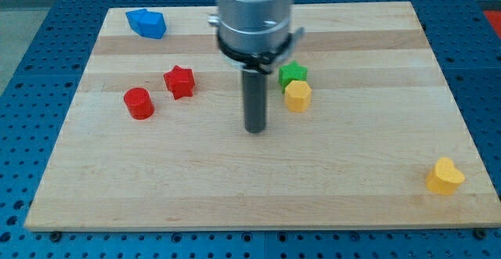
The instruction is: Separate the yellow hexagon from green star
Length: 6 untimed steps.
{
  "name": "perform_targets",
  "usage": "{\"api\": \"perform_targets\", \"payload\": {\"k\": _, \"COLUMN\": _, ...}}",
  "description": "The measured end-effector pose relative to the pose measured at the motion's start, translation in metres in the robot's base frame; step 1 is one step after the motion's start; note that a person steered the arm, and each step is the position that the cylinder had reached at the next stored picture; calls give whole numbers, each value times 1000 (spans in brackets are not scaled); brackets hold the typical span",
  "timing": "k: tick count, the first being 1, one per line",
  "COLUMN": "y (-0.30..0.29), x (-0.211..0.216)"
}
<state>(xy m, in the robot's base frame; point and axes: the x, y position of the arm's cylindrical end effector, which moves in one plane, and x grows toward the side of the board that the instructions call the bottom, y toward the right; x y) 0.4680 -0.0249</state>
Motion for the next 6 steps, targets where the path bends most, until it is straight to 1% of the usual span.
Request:
{"api": "perform_targets", "payload": {"k": 1, "y": -5, "x": -41}}
{"api": "perform_targets", "payload": {"k": 2, "y": -3, "x": -65}}
{"api": "perform_targets", "payload": {"k": 4, "y": 29, "x": -66}}
{"api": "perform_targets", "payload": {"k": 5, "y": 43, "x": -59}}
{"api": "perform_targets", "payload": {"k": 6, "y": 50, "x": -41}}
